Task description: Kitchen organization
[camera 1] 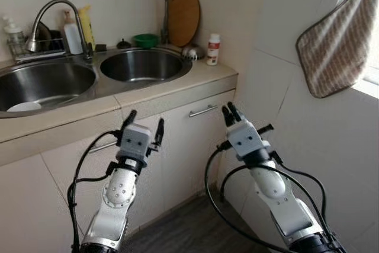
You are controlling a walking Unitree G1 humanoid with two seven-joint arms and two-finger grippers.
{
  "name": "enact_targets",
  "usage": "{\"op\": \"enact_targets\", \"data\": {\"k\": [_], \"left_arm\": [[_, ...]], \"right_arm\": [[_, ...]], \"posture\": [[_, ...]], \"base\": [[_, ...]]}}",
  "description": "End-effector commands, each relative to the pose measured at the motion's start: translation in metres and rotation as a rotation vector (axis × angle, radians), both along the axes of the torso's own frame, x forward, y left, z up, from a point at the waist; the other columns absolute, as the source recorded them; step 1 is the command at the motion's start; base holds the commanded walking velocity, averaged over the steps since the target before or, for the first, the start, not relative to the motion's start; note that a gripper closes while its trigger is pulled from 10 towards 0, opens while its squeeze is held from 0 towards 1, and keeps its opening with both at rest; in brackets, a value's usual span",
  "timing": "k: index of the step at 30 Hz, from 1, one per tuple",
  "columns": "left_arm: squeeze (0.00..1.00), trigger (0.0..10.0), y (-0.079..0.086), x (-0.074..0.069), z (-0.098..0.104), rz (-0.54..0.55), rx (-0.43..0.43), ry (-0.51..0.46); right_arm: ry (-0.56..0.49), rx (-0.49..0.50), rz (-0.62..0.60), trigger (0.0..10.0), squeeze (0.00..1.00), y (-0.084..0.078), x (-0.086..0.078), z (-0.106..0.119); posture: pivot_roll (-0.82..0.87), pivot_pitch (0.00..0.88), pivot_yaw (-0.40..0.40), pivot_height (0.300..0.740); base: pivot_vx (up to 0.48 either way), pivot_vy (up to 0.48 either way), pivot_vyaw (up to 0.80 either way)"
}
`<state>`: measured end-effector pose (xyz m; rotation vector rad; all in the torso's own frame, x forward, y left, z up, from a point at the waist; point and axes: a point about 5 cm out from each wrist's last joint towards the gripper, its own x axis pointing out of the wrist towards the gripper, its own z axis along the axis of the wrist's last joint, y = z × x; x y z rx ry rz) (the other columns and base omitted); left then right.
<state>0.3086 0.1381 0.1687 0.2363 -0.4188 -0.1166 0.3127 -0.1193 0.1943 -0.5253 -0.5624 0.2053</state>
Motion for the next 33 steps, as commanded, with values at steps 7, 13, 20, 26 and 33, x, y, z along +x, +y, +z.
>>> {"op": "enact_targets", "data": {"k": [7, 13, 20, 26, 33], "left_arm": [[0.0, 10.0, -0.008, 0.001, 0.022, -0.028, -0.003, -0.077], [0.0, 10.0, -0.008, 0.002, 0.031, -0.023, -0.008, -0.101], [0.0, 10.0, -0.008, 0.003, 0.046, -0.023, -0.012, -0.144], [0.0, 10.0, -0.009, 0.002, 0.062, -0.03, -0.007, -0.196], [0.0, 10.0, -0.01, 0.003, 0.068, -0.034, -0.006, -0.21]], "right_arm": [[-0.111, 0.022, 0.025, 10.0, 0.0, 0.009, 0.004, 0.038], [-0.098, 0.121, 0.065, 10.0, 0.0, 0.012, 0.005, 0.046], [-0.087, 0.168, 0.07, 10.0, 0.0, 0.012, 0.009, 0.056], [-0.071, 0.25, 0.092, 10.0, 0.0, 0.012, 0.011, 0.063], [-0.034, 0.365, 0.124, 10.0, 0.0, 0.015, 0.015, 0.068]], "posture": [[0.01, 0.0, -0.031, 0.74], [0.01, 0.0, -0.033, 0.74], [0.01, 0.0, -0.032, 0.74], [0.01, 0.0, -0.03, 0.74], [0.01, 0.0, -0.028, 0.74]], "base": [[0.335, 0.0, 0.46], [0.337, 0.0, 0.53], [0.339, 0.0, 0.11], [0.339, 0.0, 0.8], [0.336, 0.0, 0.34]]}}
